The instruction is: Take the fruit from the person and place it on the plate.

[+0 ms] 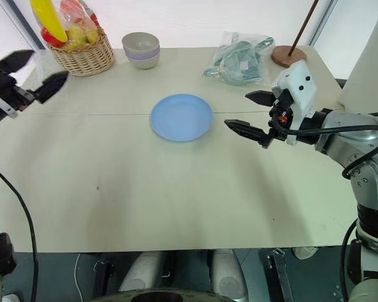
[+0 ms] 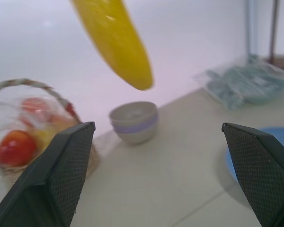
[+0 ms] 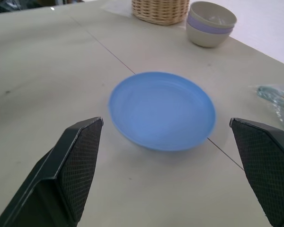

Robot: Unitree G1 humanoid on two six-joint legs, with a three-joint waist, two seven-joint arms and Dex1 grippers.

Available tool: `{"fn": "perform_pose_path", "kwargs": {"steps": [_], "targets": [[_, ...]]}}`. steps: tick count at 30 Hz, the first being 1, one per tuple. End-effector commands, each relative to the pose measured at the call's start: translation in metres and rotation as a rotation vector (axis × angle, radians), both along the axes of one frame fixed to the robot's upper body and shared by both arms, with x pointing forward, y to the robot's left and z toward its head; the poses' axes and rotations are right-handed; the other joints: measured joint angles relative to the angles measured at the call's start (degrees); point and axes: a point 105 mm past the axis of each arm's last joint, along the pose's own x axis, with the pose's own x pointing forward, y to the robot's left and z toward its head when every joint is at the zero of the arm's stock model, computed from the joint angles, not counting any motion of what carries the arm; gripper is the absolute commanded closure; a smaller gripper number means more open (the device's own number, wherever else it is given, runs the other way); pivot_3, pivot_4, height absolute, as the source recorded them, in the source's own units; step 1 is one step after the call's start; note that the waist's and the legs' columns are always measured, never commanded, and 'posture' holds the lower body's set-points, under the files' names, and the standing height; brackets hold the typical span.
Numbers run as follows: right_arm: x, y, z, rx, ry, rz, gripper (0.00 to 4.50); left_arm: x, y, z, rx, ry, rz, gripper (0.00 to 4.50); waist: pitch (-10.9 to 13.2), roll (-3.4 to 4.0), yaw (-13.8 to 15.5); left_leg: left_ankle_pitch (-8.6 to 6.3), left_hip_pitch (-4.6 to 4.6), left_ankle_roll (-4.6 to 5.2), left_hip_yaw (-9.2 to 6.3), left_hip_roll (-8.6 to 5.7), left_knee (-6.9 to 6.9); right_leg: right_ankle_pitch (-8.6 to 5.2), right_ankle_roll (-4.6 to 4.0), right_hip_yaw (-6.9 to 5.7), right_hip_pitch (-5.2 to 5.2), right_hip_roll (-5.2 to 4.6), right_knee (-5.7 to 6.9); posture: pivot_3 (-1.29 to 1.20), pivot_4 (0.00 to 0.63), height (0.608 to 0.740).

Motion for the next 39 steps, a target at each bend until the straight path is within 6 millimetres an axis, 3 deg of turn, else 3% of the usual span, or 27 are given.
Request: {"fn": "perform_pose_path", "kwargs": {"steps": [1,8,14,18,28,32,39], "targets": [[0.0,0.006,0.013,0.0,-0.062,0.038,0.1,-0.011,0.012,0.019,-0.109,-0.133,0.111,0.0,0.0,-0.02,0.2,0.0,0.0,0.0,-0.01,0.0,0.02,0.01,0.01,0.0,0.01,0.0,0.0,0.0,0.15,0.74],[0.004,0.01,0.017,-0.007,-0.074,0.055,0.1,0.009,0.001,0.024,-0.27,-0.152,0.115,0.0,0.0,-0.08,0.5,0.0,-0.01,-0.01,-0.02,-0.05,0.07,0.03,0.05,-0.01,0.03,0.04,-0.01,0.0,0.15,0.74],[0.002,0.01,0.017,-0.007,-0.084,0.046,0.1,0.027,-0.01,0.041,-0.301,-0.16,0.075,0.0,0.0,-0.08,1.0,0.0,-0.01,-0.01,0.01,-0.05,0.07,0.04,0.05,-0.01,0.04,0.08,0.0,0.0,0.15,0.74],[-0.002,0.012,0.02,0.011,-0.092,0.047,0.1,0.038,-0.015,0.047,-0.29,-0.145,0.053,0.0,0.0,-0.08,1.0,0.0,-0.01,-0.01,0.01,-0.05,0.06,0.04,0.05,-0.02,0.03,0.08,0.0,0.0,0.15,0.74],[-0.007,0.035,0.066,0.218,-0.195,0.132,0.1,0.056,-0.026,0.056,-0.248,-0.126,-0.002,0.0,0.0,-0.08,0.9,0.01,0.0,-0.01,0.0,-0.06,0.06,0.05,0.06,-0.04,0.03,0.09,0.01,0.0,0.15,0.74],[-0.01,0.05,0.066,0.248,-0.186,0.176,0.1,0.062,-0.032,0.057,-0.235,-0.113,-0.029,0.0,0.0,-0.08,1.0,0.01,-0.02,-0.01,0.0,-0.06,0.06,0.05,0.06,-0.04,0.03,0.09,0.0,0.0,0.15,0.74],[-0.012,0.056,0.064,0.265,-0.177,0.185,0.1,0.07,-0.043,0.061,-0.219,-0.102,-0.073,0.0,0.0,-0.08,1.0,0.01,-0.03,-0.01,0.0,-0.09,0.06,0.05,0.07,-0.04,0.02,0.07,0.0,0.0,0.15,0.74]]}}
